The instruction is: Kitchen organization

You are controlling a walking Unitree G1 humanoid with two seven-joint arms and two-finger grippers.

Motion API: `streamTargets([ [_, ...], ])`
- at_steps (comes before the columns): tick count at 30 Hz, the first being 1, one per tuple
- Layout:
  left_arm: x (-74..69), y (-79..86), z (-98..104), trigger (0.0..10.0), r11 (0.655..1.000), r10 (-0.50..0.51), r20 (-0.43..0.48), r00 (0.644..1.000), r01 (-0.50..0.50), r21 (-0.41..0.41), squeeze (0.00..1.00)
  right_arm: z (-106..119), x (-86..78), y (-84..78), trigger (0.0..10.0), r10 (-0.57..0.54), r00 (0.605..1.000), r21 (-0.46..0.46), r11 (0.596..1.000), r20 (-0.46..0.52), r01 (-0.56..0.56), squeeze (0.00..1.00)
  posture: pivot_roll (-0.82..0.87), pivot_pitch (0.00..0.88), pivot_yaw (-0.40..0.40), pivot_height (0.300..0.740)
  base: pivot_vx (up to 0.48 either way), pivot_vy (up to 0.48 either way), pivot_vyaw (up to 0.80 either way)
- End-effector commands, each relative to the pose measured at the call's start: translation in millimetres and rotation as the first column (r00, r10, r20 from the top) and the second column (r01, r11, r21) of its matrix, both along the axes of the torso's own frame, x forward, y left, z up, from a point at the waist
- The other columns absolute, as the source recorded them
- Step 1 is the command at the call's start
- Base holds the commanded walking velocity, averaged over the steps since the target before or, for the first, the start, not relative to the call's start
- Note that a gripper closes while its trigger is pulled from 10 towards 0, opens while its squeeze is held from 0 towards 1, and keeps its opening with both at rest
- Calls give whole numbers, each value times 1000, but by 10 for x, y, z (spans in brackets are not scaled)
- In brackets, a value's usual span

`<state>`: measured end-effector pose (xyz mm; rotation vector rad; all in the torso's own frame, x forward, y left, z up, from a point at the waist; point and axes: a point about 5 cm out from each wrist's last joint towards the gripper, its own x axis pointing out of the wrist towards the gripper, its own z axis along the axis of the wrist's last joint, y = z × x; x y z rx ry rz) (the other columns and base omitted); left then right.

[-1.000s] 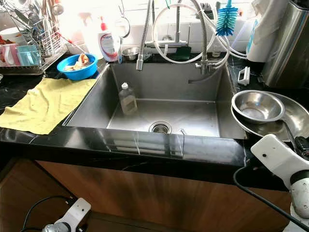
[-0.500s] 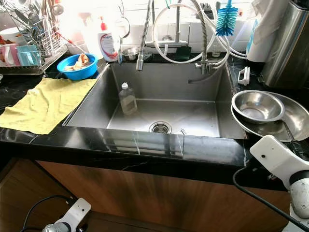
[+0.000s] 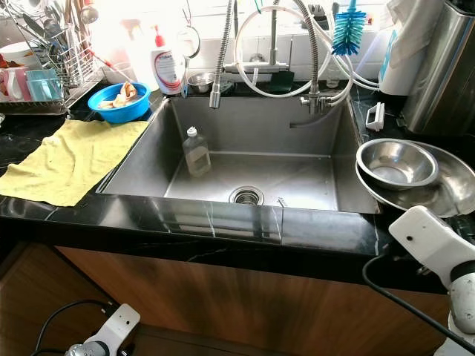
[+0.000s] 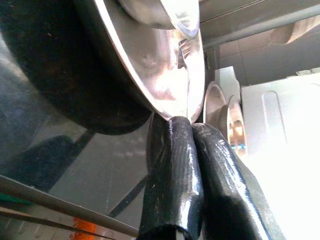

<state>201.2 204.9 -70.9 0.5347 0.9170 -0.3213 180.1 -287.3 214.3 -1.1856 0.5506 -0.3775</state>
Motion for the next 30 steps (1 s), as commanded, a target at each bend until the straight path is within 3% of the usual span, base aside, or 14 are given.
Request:
streamTargets([
  [1, -21, 35, -7, 10000, 1000, 1, -13, 1000, -1, 13, 0, 50, 0, -28, 10000, -17, 1000, -24, 1000, 22, 18, 0, -187, 0, 107, 740, 0, 0, 0],
  [13, -22, 35, -8, 10000, 1000, 6, -11, 1000, -6, 12, 0, 165, 64, -6, 10000, 3, 996, -91, 996, 92, 5, 0, -184, 0, 105, 740, 0, 0, 0],
  [17, -21, 33, -8, 10000, 1000, 4, -12, 1000, -4, 11, 0, 272, 132, 57, 10000, 71, 989, -176, 983, 126, -48, 0, -185, 0, 107, 740, 0, 0, 0],
  [21, -20, 36, -7, 10000, 1000, 7, -10, 1000, -6, 11, 0, 360, 197, 115, 10000, 122, 975, -199, 976, 188, -84, 0, -185, 0, 106, 740, 0, 0, 0],
  [22, -19, 36, -6, 10000, 1000, 7, -10, 1000, -7, 10, 0, 367, 259, 201, 10000, 159, 954, -104, 985, 254, -136, 0, -186, 0, 107, 740, 0, 0, 0],
  [24, -18, 35, -5, 10000, 1000, 6, -10, 1000, -5, 11, 0, 371, 320, 297, 10000, 187, 930, -3, 981, 316, -196, 0, -188, 0, 109, 740, 0, 0, 0],
  [25, -16, 35, -5, 10000, 1000, 4, -11, 1000, -4, 11, 0, 397, 402, 437, 10000, 275, 902, 6, 956, 332, -293, 0, -189, 0, 110, 740, 0, 0, 0],
  [26, -16, 35, -5, 10000, 1000, 4, -11, 1000, -4, 11, 0, 397, 402, 437, 10000, 275, 902, 6, 956, 332, -293, 0, -189, 0, 110, 740, 0, 0, 0],
  [27, -16, 33, -5, 10000, 1000, 3, -10, 1000, -3, 12, 0, 423, 486, 563, 10000, 347, 868, 13, 927, 356, -376, 0, -185, 0, 110, 740, 0, 0, 0],
  [29, -15, 30, -5, 10000, 1000, 3, -9, 1000, -3, 12, 0, 480, 598, 713, 10000, 391, 811, 90, 877, 436, -472, 0, -181, 0, 108, 740, 0, 0, 0],
  [30, -15, 30, -5, 10000, 1000, 3, -9, 1000, -3, 12, 0, 480, 598, 713, 10000, 391, 811, 90, 877, 436, -472, 0, -181, 0, 108, 740, 0, 0, 0],
])
